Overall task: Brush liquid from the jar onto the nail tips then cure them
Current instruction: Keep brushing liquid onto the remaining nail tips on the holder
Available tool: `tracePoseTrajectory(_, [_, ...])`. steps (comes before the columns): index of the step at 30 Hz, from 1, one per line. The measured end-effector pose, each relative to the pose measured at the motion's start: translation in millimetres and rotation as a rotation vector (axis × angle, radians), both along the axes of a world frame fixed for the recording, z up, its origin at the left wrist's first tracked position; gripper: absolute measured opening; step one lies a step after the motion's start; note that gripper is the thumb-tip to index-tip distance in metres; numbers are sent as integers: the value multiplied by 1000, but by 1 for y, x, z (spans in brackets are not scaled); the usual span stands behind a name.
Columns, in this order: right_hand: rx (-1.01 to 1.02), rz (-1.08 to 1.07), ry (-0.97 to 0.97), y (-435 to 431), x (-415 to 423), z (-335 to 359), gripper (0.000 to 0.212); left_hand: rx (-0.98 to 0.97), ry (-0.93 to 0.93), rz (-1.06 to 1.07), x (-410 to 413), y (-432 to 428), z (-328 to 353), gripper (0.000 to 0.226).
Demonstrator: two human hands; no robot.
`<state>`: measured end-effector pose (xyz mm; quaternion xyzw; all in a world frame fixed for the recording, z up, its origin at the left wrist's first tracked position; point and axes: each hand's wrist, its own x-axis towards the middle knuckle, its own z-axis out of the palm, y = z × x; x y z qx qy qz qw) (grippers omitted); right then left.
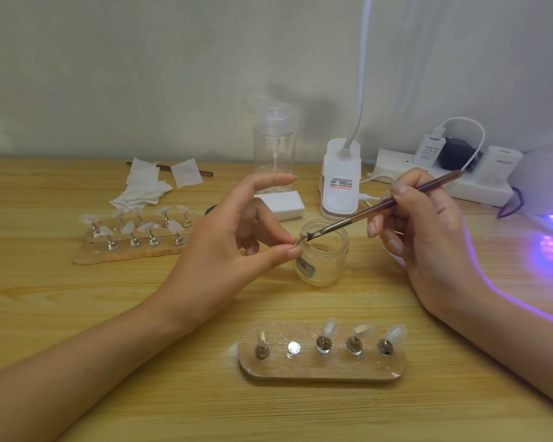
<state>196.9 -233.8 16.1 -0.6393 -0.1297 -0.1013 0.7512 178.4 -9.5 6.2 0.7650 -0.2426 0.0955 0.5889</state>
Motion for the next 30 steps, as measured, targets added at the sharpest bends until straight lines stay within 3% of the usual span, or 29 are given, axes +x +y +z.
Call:
tracePoseTrajectory(8, [22,-81,-52,1,-2,2,26,31,-30,11,0,0,-1,60])
tracePoseTrajectory(19, [-217,22,-289,10,-11,-1,21,-12,-26,8,2,1,-1,50])
tracePoseTrajectory(30, [-46,-45,-18,2,1,-2,27,16,-68,35,2,1,0,49])
